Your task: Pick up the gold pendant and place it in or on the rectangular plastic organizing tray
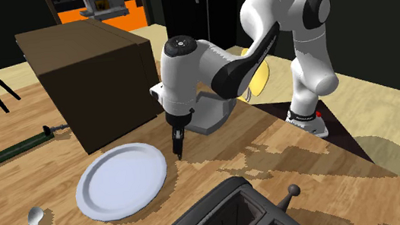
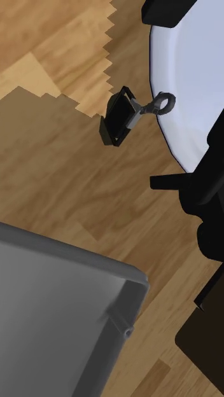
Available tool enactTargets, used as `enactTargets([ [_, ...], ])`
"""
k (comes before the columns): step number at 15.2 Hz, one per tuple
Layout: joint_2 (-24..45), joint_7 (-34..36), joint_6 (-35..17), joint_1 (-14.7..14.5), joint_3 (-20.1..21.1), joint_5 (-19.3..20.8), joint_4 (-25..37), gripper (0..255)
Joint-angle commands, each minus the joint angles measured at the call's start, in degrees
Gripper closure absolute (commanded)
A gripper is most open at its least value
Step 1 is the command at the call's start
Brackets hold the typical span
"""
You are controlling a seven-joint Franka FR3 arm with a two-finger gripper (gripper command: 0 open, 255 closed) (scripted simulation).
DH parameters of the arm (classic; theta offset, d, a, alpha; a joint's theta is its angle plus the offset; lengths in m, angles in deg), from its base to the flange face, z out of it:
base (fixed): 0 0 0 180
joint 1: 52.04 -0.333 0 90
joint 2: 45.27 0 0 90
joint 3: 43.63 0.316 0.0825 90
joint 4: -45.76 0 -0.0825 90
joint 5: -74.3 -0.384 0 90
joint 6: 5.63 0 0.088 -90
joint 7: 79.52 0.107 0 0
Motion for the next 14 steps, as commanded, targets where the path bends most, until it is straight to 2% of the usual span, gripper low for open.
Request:
enactTargets([
  [1, 0.0, 0.0, -0.3, 0.1, 0.0, 0.1, -0.2, 0],
  [6, 0.0, 0.0, -0.3, 0.0, 0.0, 0.0, -0.2, 0],
  [7, 0.0, 0.0, -0.3, 0.0, 0.0, 0.0, -0.2, 255],
  [14, 0.0, 0.0, -0.3, 0.0, 0.0, 0.1, -0.2, 255],
])
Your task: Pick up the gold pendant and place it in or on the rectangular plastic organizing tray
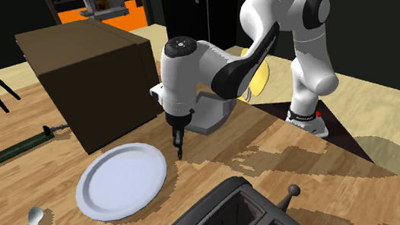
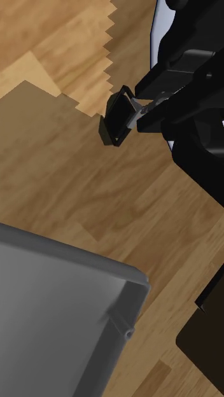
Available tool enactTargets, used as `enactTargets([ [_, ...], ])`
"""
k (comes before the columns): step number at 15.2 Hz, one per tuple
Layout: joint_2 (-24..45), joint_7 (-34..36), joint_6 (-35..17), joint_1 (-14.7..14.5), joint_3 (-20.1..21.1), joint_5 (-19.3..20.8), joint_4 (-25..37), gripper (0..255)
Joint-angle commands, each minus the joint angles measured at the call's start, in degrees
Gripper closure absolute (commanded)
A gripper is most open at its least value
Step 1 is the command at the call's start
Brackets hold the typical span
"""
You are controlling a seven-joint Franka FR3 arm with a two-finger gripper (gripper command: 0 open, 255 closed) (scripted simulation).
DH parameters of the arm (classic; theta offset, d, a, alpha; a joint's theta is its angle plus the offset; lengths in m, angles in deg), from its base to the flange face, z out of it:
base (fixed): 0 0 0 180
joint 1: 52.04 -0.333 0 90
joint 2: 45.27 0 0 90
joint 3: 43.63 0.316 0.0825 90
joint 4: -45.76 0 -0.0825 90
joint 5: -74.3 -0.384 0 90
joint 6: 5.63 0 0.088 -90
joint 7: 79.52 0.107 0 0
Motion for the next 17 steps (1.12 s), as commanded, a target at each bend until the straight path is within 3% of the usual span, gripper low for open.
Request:
enactTargets([
  [1, 0.0, 0.0, 0.0, 0.0, 0.0, 0.0, 0.0, 255],
  [17, -0.3, -2.9, 10.9, -1.3, 0.6, -1.1, 11.0, 255],
])
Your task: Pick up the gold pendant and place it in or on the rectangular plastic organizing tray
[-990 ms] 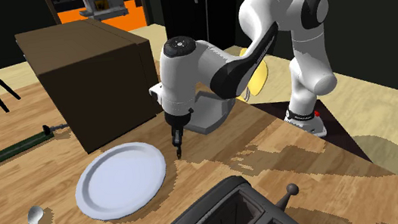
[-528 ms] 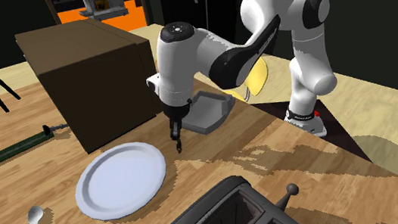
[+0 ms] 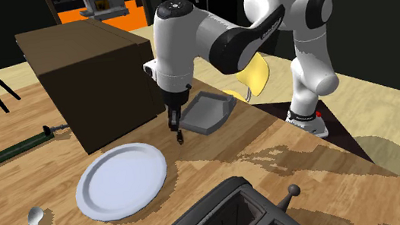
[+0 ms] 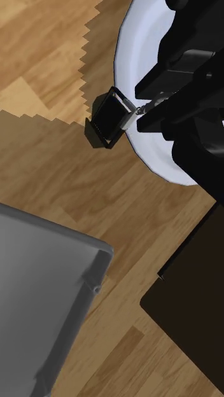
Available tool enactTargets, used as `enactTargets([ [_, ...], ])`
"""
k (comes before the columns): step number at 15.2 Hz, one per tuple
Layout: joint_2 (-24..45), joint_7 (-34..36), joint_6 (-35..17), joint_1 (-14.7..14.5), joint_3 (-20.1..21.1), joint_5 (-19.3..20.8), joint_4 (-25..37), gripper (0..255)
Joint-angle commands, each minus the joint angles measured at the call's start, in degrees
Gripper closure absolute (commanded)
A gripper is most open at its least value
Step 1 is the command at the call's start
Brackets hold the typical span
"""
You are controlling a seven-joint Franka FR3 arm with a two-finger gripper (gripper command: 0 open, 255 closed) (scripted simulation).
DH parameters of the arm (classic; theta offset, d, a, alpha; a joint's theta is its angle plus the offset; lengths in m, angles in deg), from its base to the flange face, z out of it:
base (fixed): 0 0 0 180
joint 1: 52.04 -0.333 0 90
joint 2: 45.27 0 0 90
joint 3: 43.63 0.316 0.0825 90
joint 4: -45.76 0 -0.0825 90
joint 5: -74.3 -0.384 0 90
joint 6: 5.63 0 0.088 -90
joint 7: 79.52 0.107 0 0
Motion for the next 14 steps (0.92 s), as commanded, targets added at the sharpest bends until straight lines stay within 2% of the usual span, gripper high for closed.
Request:
enactTargets([
  [1, 0.4, -0.3, 2.0, -0.5, 0.1, 0.1, 2.3, 255],
  [14, 3.8, -2.4, 13.6, -4.1, 0.0, 1.9, 17.3, 255],
])
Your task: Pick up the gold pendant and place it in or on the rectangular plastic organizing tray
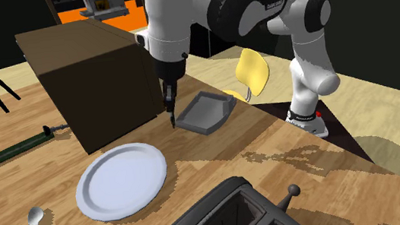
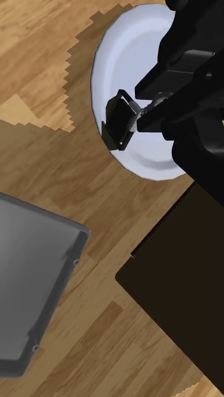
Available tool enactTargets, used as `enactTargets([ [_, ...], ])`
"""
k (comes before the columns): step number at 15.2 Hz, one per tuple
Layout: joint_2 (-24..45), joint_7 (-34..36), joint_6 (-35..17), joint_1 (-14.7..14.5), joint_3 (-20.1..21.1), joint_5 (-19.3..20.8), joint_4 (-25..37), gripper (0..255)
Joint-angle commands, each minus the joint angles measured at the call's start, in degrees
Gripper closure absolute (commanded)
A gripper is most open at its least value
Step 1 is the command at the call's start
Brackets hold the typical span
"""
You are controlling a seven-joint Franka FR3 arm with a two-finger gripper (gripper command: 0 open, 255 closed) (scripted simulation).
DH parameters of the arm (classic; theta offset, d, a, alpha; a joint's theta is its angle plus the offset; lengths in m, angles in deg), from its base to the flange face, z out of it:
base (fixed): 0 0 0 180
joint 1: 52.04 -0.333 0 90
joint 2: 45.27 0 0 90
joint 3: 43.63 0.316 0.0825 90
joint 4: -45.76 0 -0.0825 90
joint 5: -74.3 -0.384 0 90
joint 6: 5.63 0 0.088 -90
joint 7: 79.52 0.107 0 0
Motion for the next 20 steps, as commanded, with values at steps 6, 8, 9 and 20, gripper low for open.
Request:
enactTargets([
  [6, -3.9, -2.2, 1.6, 2.6, 0.3, -2.1, -1.4, 255],
  [8, -9.6, -4.4, -0.7, 6.5, 0.2, -5.4, -8.1, 255],
  [9, -12.3, -5.7, -1.6, 8.2, 0.0, -7.1, -11.0, 255],
  [20, -36.6, -22.8, -5.8, 16.7, -9.7, -20.1, -33.2, 255],
])
